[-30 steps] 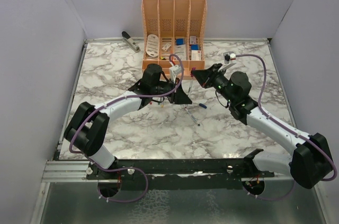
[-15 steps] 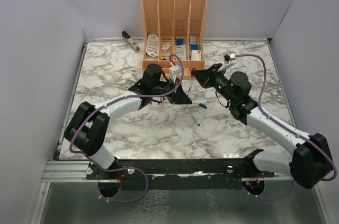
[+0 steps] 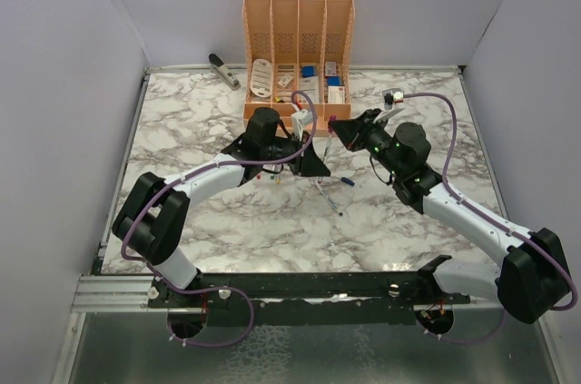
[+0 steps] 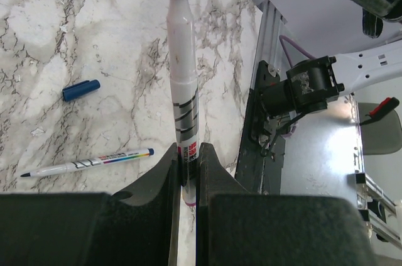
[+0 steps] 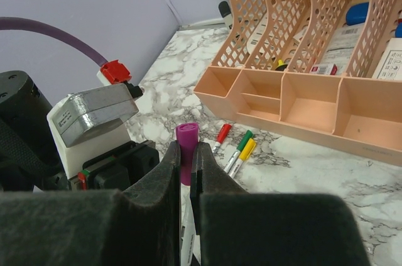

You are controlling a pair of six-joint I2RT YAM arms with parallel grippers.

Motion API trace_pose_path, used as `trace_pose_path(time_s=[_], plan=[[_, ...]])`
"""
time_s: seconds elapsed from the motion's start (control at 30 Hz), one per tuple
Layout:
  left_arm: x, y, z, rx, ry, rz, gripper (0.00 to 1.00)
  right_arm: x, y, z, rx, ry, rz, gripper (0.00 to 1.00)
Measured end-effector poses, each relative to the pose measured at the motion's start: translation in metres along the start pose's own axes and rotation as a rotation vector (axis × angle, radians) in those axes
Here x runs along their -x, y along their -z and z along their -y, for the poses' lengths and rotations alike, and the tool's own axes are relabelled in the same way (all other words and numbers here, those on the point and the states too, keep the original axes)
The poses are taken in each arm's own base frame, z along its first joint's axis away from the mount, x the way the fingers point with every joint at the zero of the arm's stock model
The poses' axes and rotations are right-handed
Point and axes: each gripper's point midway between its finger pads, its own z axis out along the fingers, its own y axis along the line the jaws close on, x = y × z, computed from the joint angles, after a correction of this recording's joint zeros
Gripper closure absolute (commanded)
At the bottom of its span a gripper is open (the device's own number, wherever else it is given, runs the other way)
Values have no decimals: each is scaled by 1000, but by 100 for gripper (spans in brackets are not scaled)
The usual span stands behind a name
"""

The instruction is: Insert the pens into the pen caps

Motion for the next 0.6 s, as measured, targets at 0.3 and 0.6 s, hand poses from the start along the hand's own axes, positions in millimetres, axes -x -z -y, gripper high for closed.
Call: trace_pose_path(time_s=[0.3, 0.6], plan=[[1, -1, -1, 1, -5, 0, 100, 1, 0, 2, -9, 10, 5, 99], [-1, 0, -5, 14, -5, -4, 100, -4, -4, 10, -36, 32, -2, 99]])
